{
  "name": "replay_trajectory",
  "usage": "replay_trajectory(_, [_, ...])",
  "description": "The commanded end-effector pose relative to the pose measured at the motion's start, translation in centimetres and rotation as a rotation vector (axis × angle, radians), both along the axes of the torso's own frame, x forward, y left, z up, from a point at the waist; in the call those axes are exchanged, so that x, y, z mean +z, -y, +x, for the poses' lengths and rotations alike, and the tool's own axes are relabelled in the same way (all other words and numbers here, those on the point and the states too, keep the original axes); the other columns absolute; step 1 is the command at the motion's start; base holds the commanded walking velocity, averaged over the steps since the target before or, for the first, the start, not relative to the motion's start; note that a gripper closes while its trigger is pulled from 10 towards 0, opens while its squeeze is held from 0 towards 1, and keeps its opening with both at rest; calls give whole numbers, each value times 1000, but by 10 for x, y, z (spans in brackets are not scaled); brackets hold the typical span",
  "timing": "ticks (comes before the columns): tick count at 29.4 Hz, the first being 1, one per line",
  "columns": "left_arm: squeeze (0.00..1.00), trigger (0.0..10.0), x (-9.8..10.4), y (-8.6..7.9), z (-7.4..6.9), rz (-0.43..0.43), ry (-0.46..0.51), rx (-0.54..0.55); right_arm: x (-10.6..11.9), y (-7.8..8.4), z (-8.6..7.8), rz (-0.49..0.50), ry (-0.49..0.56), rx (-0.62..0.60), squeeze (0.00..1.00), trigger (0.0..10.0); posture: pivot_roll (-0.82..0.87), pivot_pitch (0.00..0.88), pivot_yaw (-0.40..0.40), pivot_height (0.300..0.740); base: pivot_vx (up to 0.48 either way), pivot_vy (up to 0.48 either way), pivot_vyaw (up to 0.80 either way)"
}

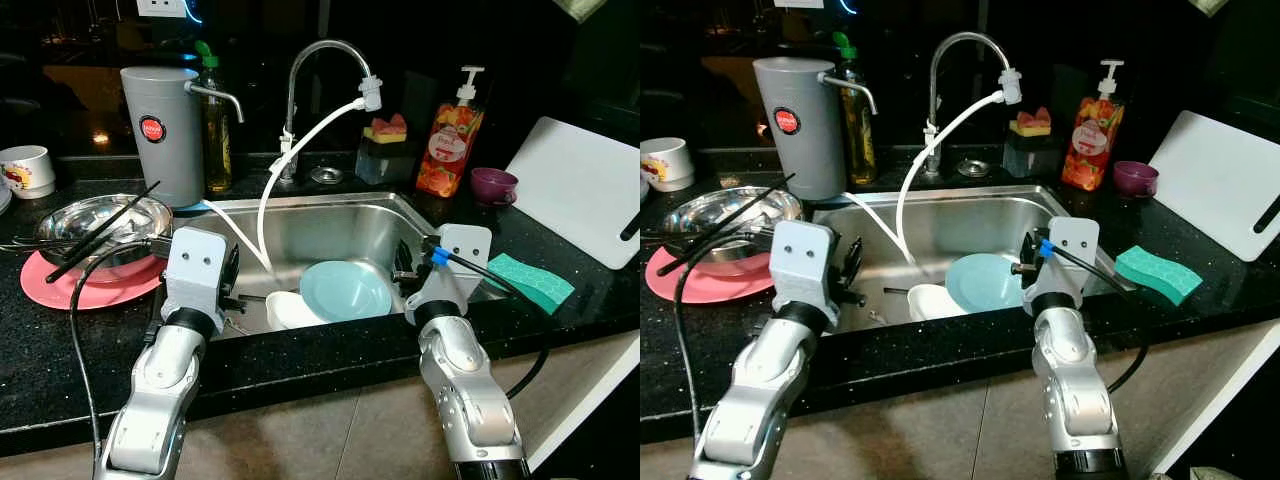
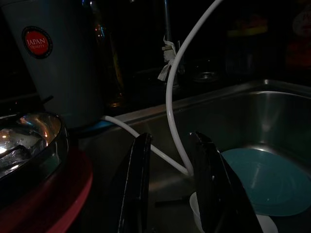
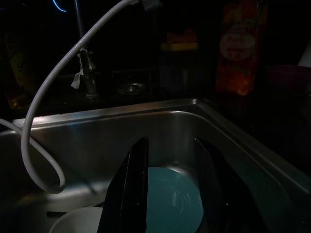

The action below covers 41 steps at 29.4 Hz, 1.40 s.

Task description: Kitchen organization

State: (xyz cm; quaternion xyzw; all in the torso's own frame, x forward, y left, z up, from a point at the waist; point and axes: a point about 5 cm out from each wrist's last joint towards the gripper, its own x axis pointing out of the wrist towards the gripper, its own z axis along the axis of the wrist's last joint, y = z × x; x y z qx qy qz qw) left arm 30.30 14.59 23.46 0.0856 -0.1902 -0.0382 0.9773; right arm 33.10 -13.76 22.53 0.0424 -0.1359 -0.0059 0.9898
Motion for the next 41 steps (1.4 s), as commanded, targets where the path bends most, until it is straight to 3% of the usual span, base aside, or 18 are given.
replay_trajectory(1, [0, 10000, -3, 1, 0, 0, -11, 1, -1, 0, 1, -2, -12, 2, 0, 10000, 132, 80, -78, 740, 0, 0, 0])
replay_trajectory(41, [0, 10000, -5, 1, 0, 4, -11, 1, 2, -3, 2, -3, -1, 16, 0, 10000, 137, 72, -84, 740, 0, 0, 0])
